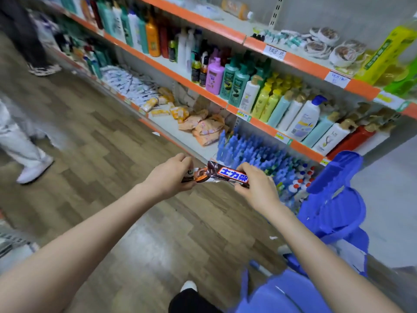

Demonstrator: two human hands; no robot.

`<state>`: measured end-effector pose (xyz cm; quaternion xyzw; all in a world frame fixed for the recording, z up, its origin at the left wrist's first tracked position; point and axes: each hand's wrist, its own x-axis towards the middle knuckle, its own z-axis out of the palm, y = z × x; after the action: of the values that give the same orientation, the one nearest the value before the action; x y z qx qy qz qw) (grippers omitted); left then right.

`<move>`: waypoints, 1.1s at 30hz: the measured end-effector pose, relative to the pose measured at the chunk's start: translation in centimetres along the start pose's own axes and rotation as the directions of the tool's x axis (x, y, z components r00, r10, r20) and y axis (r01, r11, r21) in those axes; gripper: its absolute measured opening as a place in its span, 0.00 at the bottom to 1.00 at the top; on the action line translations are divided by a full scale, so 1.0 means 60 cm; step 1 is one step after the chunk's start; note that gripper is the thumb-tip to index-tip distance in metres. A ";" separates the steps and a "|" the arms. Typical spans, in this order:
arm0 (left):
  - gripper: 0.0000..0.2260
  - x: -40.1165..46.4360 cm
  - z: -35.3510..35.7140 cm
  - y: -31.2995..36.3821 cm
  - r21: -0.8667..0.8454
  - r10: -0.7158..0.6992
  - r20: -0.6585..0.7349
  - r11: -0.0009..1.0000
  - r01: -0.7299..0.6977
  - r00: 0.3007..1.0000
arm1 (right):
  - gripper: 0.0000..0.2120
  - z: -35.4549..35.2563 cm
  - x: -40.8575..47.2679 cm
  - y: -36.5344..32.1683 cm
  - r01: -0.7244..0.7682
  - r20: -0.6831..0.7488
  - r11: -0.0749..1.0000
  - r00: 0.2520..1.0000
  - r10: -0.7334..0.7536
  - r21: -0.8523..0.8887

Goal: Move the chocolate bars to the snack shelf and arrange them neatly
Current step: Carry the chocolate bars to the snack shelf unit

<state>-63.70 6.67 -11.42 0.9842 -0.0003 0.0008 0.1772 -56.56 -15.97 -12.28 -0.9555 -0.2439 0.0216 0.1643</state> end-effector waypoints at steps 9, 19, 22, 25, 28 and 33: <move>0.16 -0.259 0.026 -0.016 -0.153 -0.288 -0.090 0.950 0.273 0.953 | 0.15 0.038 -0.120 -0.118 0.269 0.089 0.962 0.958 -0.273 0.053; 0.16 -0.620 0.081 0.066 -0.168 -0.511 -0.083 0.854 0.493 0.856 | 0.12 0.102 -0.369 -0.211 0.482 0.224 0.858 0.829 -0.512 0.177; 0.16 -0.720 0.091 0.090 -0.164 -0.577 -0.087 0.812 0.560 0.812 | 0.11 0.121 -0.434 -0.247 0.549 0.257 0.810 0.769 -0.586 0.204; 0.16 -0.811 0.101 0.108 -0.190 -0.636 -0.103 0.768 0.612 0.765 | 0.11 0.135 -0.491 -0.288 0.606 0.276 0.761 0.709 -0.649 0.231; 0.15 -0.890 0.105 0.120 -0.238 -0.670 -0.115 0.735 0.635 0.733 | 0.11 0.145 -0.532 -0.331 0.655 0.276 0.711 0.656 -0.703 0.256; 0.13 -1.018 0.093 0.112 -0.261 -0.760 -0.159 0.648 0.716 0.630 | 0.11 0.167 -0.584 -0.431 0.741 0.295 0.606 0.532 -0.793 0.291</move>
<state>-124.75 -1.55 -14.44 0.8689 0.4265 0.0540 0.2451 -100.47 -8.10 -14.71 -0.7119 -0.6644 0.1555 0.1658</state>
